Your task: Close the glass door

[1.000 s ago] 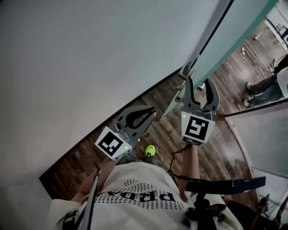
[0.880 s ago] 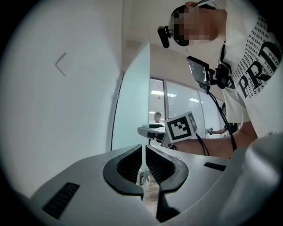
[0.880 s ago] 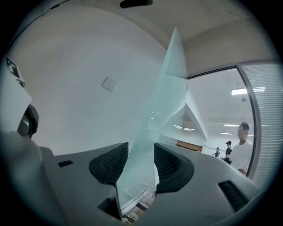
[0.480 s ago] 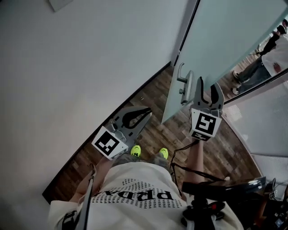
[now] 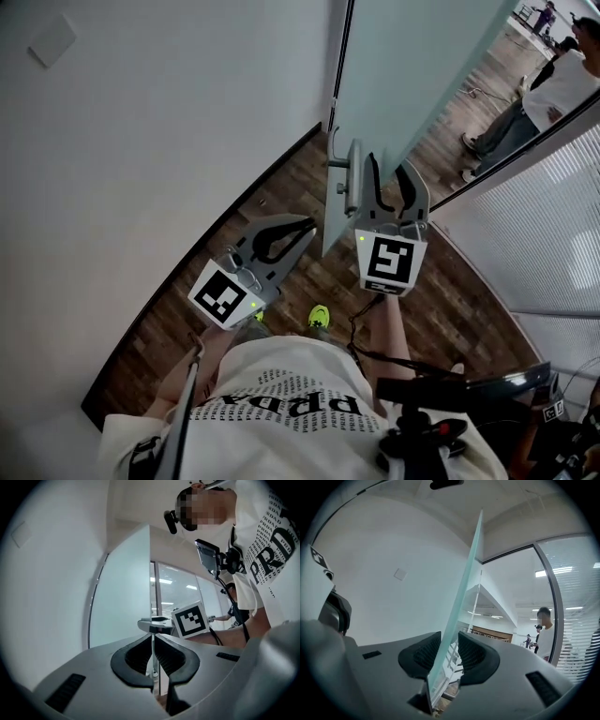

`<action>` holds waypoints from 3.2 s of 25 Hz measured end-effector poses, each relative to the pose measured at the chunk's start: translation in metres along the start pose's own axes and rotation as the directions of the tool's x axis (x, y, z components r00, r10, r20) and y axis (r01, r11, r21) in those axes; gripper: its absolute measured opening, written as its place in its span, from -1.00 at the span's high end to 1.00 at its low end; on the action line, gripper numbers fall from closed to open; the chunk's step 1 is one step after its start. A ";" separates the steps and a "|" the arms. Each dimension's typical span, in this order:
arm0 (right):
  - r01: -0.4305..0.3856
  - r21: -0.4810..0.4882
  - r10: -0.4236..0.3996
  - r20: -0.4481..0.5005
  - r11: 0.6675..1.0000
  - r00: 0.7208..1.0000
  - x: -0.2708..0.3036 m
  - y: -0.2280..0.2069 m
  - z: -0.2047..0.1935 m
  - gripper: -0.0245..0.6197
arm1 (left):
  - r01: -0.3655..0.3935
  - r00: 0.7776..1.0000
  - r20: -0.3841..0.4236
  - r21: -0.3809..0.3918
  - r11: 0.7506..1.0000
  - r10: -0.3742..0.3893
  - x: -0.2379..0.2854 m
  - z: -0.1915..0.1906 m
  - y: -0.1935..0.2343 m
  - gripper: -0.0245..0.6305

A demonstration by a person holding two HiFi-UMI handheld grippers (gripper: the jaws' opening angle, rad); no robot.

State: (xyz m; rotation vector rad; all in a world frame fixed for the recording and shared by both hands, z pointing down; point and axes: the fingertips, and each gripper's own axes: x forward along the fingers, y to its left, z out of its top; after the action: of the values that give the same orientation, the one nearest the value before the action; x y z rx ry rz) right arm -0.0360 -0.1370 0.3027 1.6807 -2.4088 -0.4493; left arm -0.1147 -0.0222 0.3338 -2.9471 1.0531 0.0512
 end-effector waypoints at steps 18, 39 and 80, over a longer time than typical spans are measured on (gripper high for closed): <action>0.111 0.025 -0.109 -0.059 0.994 0.992 -0.034 -0.187 -0.063 0.69 | 0.185 0.983 -0.010 -0.024 0.983 -0.185 0.149 0.000 -0.055 0.86; 0.053 0.057 -0.052 -0.008 0.997 0.999 -0.038 -0.370 -0.121 0.69 | 0.182 0.982 0.057 -0.007 0.983 -0.181 0.322 -0.013 -0.124 0.86; 0.096 0.015 -0.092 -0.161 0.995 0.983 0.006 -0.562 -0.275 0.59 | 0.238 0.969 -0.058 -0.048 0.970 -0.241 0.479 -0.078 -0.162 0.86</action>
State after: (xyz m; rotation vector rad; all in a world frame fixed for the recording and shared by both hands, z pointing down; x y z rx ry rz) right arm 0.5434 -0.3622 0.3703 1.7734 -2.2368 -0.2888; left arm 0.3601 -0.2016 0.3952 -3.1080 0.7012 -0.0242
